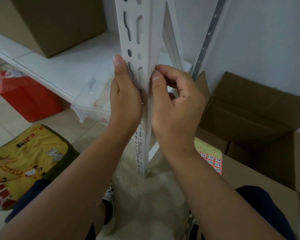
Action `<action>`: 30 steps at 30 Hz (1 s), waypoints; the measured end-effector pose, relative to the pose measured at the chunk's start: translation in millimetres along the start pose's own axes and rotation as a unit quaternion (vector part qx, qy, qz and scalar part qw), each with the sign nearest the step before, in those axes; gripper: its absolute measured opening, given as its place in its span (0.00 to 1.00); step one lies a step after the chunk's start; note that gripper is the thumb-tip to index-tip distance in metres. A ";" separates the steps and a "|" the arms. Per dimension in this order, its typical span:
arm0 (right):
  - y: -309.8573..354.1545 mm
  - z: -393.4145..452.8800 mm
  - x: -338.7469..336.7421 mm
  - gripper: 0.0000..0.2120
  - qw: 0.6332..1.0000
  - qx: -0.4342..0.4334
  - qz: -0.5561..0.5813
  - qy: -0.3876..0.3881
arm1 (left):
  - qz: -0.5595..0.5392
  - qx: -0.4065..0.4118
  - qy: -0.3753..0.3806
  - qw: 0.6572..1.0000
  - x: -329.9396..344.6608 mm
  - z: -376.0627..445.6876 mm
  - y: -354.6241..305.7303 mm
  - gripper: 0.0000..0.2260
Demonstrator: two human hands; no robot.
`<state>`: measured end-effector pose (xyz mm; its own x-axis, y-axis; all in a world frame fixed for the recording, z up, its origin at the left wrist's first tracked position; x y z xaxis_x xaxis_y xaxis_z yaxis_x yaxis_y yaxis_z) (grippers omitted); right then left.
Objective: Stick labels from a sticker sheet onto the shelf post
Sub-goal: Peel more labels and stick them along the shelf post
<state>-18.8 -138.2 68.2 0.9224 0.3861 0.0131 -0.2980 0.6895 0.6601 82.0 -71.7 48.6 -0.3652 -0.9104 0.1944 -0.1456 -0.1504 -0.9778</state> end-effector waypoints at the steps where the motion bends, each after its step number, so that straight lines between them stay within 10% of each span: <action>1: 0.2 0.7 -0.1 0.07 1.000 -0.003 -0.002 -0.002 | -0.001 -0.001 -0.002 1.000 0.0 -0.1 0.4 0.25; 30: -0.4 -8.0 5.8 0.04 0.998 -0.048 -0.037 -0.014 | 0.003 -0.005 -0.011 1.000 0.0 1.1 8.8 0.21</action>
<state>-15.4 -131.4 62.0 0.9491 0.3147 -0.0115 -0.2489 0.7721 0.5847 81.8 -73.4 39.8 -0.3465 -0.9193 0.1865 -0.1521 -0.1411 -0.9782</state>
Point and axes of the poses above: each hand's wrist, its own z-axis towards the middle knuckle, its own x-axis out of the palm, y = z × x, the point moved 7 cm from there along z, towards the middle knuckle, and after that the axes turned 13 degrees about -x, right-handed, at the moved point
